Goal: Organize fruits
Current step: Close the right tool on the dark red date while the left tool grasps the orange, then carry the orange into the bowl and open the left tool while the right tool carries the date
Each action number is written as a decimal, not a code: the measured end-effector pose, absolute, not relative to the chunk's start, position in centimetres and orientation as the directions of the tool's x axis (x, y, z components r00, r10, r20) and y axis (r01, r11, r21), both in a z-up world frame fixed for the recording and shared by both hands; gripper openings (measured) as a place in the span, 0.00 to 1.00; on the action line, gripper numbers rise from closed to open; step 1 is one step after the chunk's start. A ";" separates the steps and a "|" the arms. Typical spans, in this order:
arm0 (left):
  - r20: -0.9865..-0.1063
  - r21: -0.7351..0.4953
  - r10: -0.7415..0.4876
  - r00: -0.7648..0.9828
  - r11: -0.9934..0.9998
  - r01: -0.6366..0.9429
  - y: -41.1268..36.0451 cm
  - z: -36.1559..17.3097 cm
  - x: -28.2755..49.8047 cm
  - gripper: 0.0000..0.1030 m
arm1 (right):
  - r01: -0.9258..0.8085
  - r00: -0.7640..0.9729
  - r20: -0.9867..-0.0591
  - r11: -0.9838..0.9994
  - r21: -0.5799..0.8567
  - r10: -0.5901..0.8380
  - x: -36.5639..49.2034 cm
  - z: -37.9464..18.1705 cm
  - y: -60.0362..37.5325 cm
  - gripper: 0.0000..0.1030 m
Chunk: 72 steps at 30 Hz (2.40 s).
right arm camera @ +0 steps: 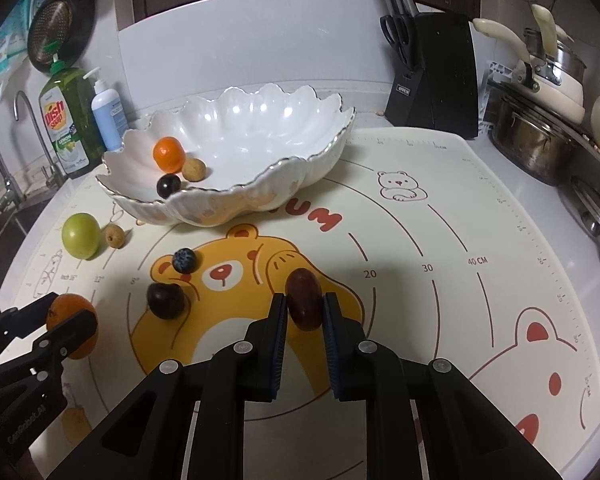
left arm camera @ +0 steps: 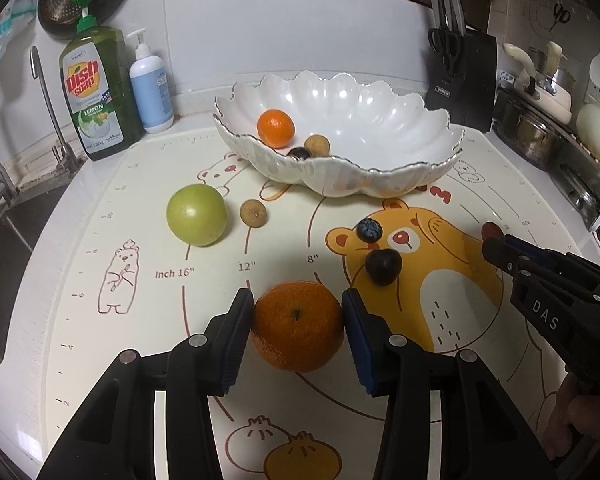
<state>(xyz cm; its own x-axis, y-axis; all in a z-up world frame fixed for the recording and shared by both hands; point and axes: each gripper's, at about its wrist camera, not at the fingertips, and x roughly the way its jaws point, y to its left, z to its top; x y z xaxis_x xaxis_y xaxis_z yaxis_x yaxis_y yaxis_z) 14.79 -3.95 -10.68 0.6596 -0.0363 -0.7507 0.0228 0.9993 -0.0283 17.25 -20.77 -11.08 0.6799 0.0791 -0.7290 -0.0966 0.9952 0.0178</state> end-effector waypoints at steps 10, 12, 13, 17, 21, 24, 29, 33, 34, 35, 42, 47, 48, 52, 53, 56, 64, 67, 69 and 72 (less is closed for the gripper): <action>-0.732 -0.030 -0.036 0.680 0.999 0.021 -3.2 -9.0 15.2 0.44 | -0.106 0.698 -0.710 0.994 0.021 0.089 16.8 -9.3 -20.1 0.18; -0.727 -0.027 -0.036 0.686 0.999 0.023 -3.2 -8.5 15.3 0.44 | -0.108 0.704 -0.705 0.994 0.023 0.092 16.8 -9.0 -19.9 0.18; -0.725 -0.026 -0.036 0.688 0.999 0.025 -3.2 -8.3 15.4 0.44 | -0.108 0.706 -0.702 0.994 0.024 0.094 16.8 -8.8 -19.9 0.18; -0.713 -0.020 -0.035 0.700 0.999 0.030 -3.0 -7.4 15.9 0.44 | -0.112 0.716 -0.690 0.993 0.029 0.101 17.0 -7.9 -19.7 0.18; -0.702 -0.011 -0.030 0.712 0.999 0.031 -2.7 -6.3 16.6 0.44 | -0.117 0.727 -0.678 0.993 0.031 0.107 17.4 -6.9 -19.5 0.18; -0.696 -0.006 -0.030 0.717 0.999 0.036 -2.6 -5.6 17.2 0.44 | -0.124 0.736 -0.667 0.992 0.036 0.116 17.8 -6.2 -19.3 0.18; -0.684 0.004 -0.028 0.729 0.999 0.042 -2.5 -4.4 18.3 0.44 | -0.128 0.748 -0.652 0.991 0.046 0.127 18.6 -5.2 -19.1 0.18; -0.673 0.011 -0.022 0.739 0.999 0.040 -2.4 -3.5 19.3 0.44 | -0.131 0.758 -0.639 0.990 0.045 0.129 19.2 -4.3 -18.9 0.18; -0.670 0.013 -0.021 0.742 0.999 0.040 -2.3 -3.2 19.7 0.44 | -0.131 0.762 -0.635 0.990 0.044 0.129 19.4 -4.1 -18.9 0.18; -0.668 0.014 -0.021 0.743 0.999 0.040 -2.3 -3.0 20.0 0.44 | -0.132 0.764 -0.632 0.990 0.043 0.129 19.5 -3.8 -18.8 0.18; -0.661 0.031 -0.022 0.750 0.998 0.057 -2.2 -1.9 22.2 0.44 | -0.128 0.778 -0.616 0.991 0.040 0.125 21.0 -2.6 -18.6 0.18; -0.660 0.037 -0.019 0.751 0.998 0.058 -2.2 -1.8 23.9 0.44 | -0.118 0.780 -0.615 0.992 0.036 0.115 22.3 -2.4 -18.7 0.18; -0.659 0.038 -0.020 0.752 0.998 0.059 -2.1 -1.8 24.2 0.44 | -0.116 0.780 -0.615 0.993 0.036 0.113 22.7 -2.4 -18.7 0.18; -0.665 0.037 -0.022 0.747 0.997 0.062 -2.0 -2.2 25.7 0.44 | -0.110 0.774 -0.623 0.993 0.035 0.108 23.8 -2.7 -18.6 0.18; -0.667 0.038 -0.021 0.745 0.997 0.063 -2.0 -2.3 26.0 0.44 | -0.109 0.773 -0.626 0.993 0.035 0.107 24.0 -2.8 -18.6 0.18; -0.677 0.039 -0.021 0.736 0.997 0.064 -2.0 -2.9 27.0 0.44 | -0.102 0.765 -0.636 0.994 0.036 0.102 24.9 -3.3 -18.6 0.18; -0.707 0.028 -0.029 0.706 0.997 0.068 -2.1 -4.7 29.1 0.44 | -0.098 0.733 -0.674 0.995 0.035 0.096 26.7 -4.8 -18.5 0.19; -0.719 0.023 -0.036 0.694 0.997 0.075 -2.2 -5.2 29.4 0.45 | -0.102 0.723 -0.684 0.994 0.034 0.097 27.1 -5.2 -18.4 0.19; -0.723 0.022 -0.038 0.690 0.997 0.077 -2.2 -5.4 29.5 0.45 | -0.103 0.716 -0.691 0.994 0.037 0.100 27.3 -5.4 -18.4 0.19; -0.712 0.038 -0.024 0.701 0.997 0.073 -2.3 -5.3 29.3 0.52 | -0.105 0.719 -0.688 0.994 0.034 0.100 27.3 -5.4 -18.3 0.22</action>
<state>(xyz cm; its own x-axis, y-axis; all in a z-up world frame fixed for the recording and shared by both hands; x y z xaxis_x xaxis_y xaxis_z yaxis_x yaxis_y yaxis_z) 29.27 -2.27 -5.27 0.7014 -0.0238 -0.7123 0.0728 0.9966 0.0384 27.33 -18.30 -5.38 0.7189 0.0996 -0.6880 -0.1047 0.9939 0.0344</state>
